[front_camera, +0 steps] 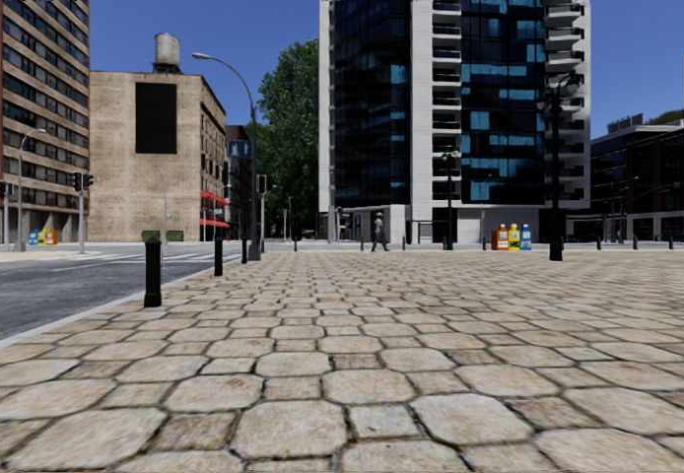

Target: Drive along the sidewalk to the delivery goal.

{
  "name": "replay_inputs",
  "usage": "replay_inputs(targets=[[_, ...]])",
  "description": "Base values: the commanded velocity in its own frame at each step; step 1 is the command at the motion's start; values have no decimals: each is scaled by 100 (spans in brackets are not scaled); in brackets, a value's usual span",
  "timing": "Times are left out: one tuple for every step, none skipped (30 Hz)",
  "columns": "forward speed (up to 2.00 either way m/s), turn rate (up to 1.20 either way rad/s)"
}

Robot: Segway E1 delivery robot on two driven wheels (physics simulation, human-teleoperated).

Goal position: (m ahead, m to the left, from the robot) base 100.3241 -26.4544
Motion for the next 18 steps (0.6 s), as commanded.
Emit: replay_inputs(targets=[[200, -48], [200, -48], [200, -48], [200, -48], [200, -48], [200, -48], [200, -48], [200, -48], [200, -48], [200, -48], [200, -48], [200, -48], [200, -48], [200, -48], [200, -48], [200, -48], [200, -48], [200, -48]])
